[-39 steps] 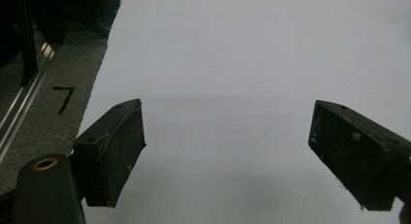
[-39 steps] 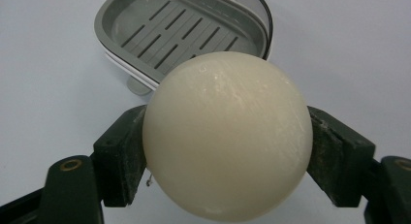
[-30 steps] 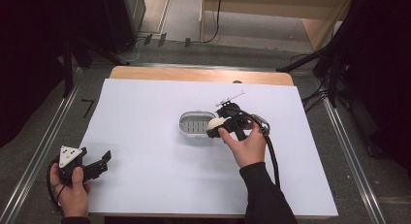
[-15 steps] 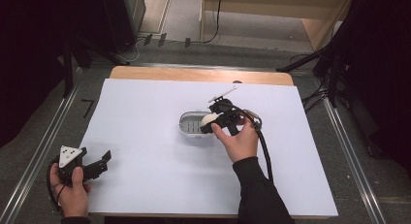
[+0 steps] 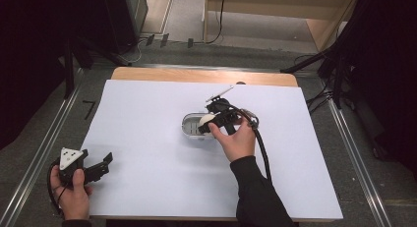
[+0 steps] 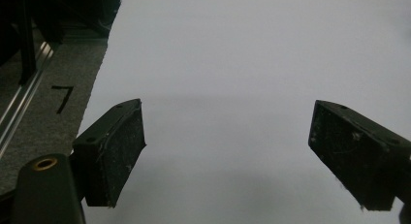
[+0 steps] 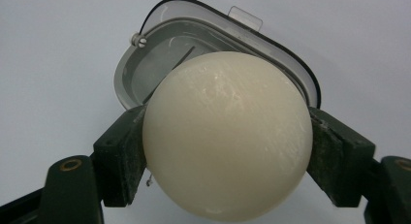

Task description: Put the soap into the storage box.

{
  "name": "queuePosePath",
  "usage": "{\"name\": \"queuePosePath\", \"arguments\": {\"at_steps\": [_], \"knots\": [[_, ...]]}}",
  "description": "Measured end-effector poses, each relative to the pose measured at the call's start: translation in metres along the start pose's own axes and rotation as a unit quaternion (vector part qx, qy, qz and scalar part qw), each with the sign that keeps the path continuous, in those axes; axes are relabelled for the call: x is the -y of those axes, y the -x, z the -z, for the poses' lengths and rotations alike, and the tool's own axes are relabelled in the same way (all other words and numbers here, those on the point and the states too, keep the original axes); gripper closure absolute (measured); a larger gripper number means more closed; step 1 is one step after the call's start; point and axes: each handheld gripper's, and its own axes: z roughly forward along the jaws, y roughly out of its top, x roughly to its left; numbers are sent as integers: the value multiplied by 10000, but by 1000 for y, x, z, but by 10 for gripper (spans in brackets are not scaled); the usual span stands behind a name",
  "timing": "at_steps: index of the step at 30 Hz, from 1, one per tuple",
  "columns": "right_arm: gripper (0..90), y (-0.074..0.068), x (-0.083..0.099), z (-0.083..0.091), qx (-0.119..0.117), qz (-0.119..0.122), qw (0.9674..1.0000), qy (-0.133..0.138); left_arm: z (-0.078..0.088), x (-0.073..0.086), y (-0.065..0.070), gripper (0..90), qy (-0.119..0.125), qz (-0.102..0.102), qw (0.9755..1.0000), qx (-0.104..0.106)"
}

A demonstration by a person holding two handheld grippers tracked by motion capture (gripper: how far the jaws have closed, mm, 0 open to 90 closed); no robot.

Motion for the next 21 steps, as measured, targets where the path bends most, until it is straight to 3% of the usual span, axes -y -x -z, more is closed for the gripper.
{"name": "queuePosePath", "arguments": {"at_steps": [9,21], "knots": [[244,-5,-10,-9,7,-20,10000,-19,0,0,0,140,8,11,10000,6],[244,0,-14,-23,35,-156,9998,-99,0,0,0,139,12,20,10000,7]]}}
